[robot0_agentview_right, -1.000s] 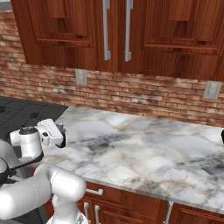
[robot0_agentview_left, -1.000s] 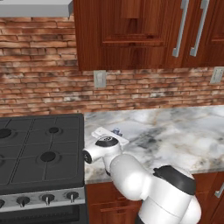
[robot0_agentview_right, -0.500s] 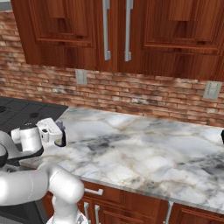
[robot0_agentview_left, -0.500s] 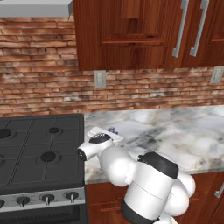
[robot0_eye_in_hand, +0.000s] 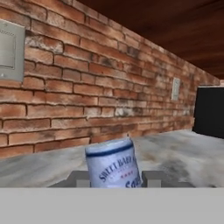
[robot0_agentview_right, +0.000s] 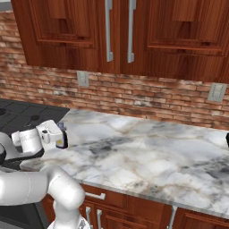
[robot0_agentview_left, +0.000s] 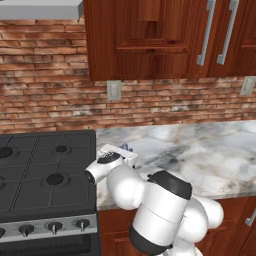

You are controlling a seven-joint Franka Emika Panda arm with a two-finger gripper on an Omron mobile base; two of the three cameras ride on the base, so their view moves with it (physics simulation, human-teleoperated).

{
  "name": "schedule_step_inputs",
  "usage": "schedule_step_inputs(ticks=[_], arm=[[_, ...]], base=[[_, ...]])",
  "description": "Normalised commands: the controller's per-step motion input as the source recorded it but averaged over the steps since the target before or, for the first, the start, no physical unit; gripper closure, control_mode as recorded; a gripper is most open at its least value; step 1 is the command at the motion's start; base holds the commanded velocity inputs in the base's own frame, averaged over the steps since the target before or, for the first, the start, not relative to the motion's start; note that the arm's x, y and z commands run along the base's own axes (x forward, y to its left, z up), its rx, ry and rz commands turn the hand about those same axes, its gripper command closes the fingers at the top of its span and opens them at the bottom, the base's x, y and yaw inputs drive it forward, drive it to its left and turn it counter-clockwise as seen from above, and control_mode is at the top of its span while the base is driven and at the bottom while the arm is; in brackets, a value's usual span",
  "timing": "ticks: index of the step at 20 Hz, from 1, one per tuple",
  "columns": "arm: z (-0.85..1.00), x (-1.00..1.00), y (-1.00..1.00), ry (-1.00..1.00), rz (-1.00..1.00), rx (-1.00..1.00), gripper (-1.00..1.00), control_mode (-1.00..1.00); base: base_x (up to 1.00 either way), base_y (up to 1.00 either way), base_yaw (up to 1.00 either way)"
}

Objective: Take 2 condiments from the cabinet and move them on the counter near the stove.Make sure the condiments are lined up with each other, next to each other.

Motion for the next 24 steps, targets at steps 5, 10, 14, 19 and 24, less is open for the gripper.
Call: schedule_step_inputs(ticks=[5,10,14,19,24], arm=[[-0.06,-0.23,0.00,-0.04,0.00,-0.05,-1.00,-1.00],[0.00,-0.28,0.00,-0.08,0.00,-0.02,-1.00,-1.00],[0.00,-0.09,0.00,-0.04,0.00,0.00,-1.00,-1.00],[0.21,-0.06,0.00,-0.06,0.00,0.00,-1.00,-1.00],[0.76,-0.34,0.00,-0.10,0.00,0.01,-1.00,-1.00]], base=[[0.00,0.00,0.00],[0.00,0.00,0.00],[0.00,0.00,0.00],[0.00,0.00,0.00],[0.00,0.00,0.00]])
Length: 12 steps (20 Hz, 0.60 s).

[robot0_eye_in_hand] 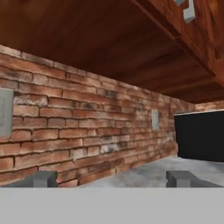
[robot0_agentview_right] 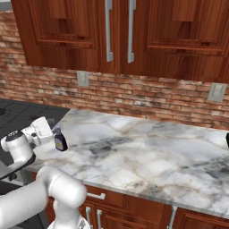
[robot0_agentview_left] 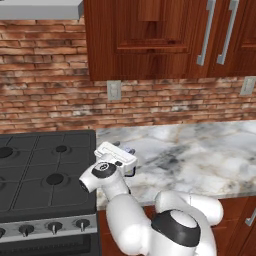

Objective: Take 2 condiments from the cabinet and move them on the counter near the stove.Make sure the condiments are lined up with each other, next to each other.

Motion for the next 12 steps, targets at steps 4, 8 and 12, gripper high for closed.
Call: schedule_step_inputs(ticks=[4,8,12], arm=[[1.00,-0.44,0.00,-0.03,0.00,0.02,-1.00,-1.00],[1.00,-0.40,0.00,0.03,0.00,0.02,-1.00,-1.00],[1.00,-0.46,-0.14,0.19,0.01,0.00,-1.00,-1.00]], base=[[0.00,0.00,0.00],[0.00,0.00,0.00],[0.00,0.00,0.00]])
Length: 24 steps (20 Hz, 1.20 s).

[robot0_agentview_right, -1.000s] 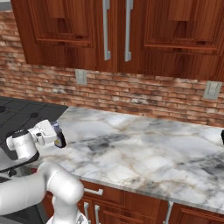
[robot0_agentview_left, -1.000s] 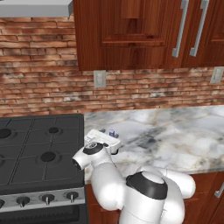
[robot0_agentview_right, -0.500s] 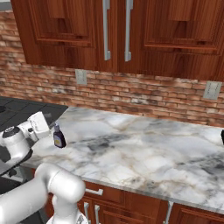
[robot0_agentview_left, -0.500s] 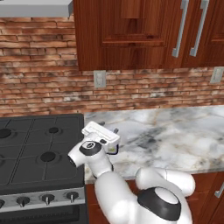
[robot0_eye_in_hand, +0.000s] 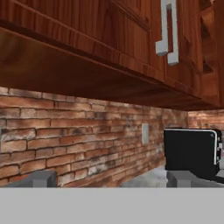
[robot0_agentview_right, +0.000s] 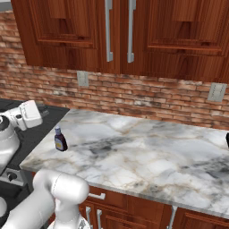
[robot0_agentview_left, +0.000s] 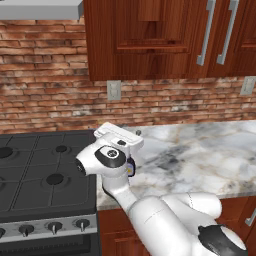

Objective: Take 2 condiments from the cabinet and move them on the counter near the stove.Make sure the condiments are lined up with each other, next to each other.

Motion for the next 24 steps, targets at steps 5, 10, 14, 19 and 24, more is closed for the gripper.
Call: schedule_step_inputs(ticks=[5,10,14,19,24], arm=[[0.75,-0.59,-0.47,0.34,0.02,0.00,-1.00,-1.00],[0.35,-0.58,-0.70,0.45,0.02,-0.02,-1.00,-1.00],[0.20,-0.39,-0.74,0.60,0.02,-0.04,-1.00,-1.00],[0.24,-0.21,-0.61,0.73,0.02,-0.01,-1.00,-1.00],[0.11,-0.41,-0.43,0.56,0.01,0.04,-1.00,-1.00]], base=[[0.00,0.00,0.00],[0.00,0.00,0.00],[0.00,0.00,0.00],[0.00,0.00,0.00],[0.00,0.00,0.00]])
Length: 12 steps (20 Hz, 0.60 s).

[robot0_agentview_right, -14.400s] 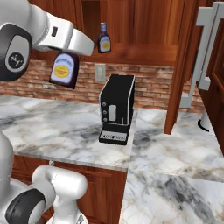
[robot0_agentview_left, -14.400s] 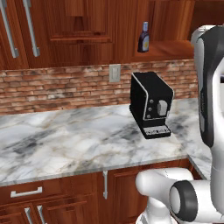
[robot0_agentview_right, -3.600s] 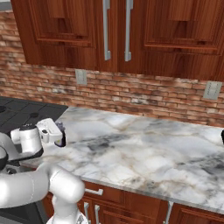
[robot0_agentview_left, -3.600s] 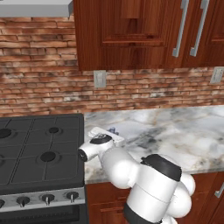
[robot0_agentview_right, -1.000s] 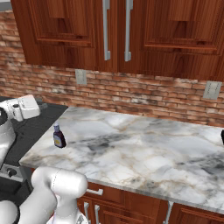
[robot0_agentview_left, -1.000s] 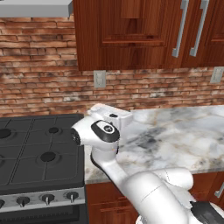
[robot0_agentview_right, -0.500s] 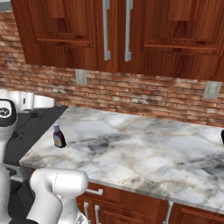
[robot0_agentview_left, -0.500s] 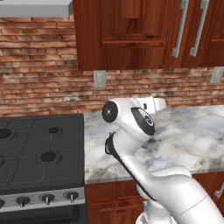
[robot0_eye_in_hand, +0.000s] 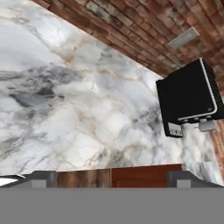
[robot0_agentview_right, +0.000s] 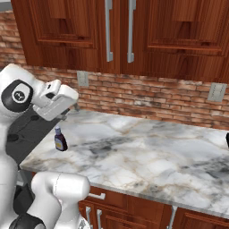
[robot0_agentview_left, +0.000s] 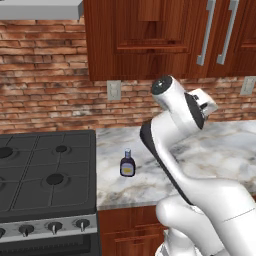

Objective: Take 2 condiments from the cabinet and move them on the counter near the stove.Make sure the condiments are lined up with each other, next to each other.

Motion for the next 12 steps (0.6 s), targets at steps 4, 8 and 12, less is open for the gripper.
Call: schedule_step_inputs(ticks=[4,8,12], arm=[[0.00,-0.72,-0.11,0.29,0.00,0.25,-1.00,-1.00],[0.00,-0.70,0.00,0.10,0.00,0.40,-1.00,-1.00],[-0.04,-0.52,0.00,-0.08,0.05,0.46,-1.00,-1.00]], base=[[0.00,0.00,0.00],[0.00,0.00,0.00],[0.00,0.00,0.00]])
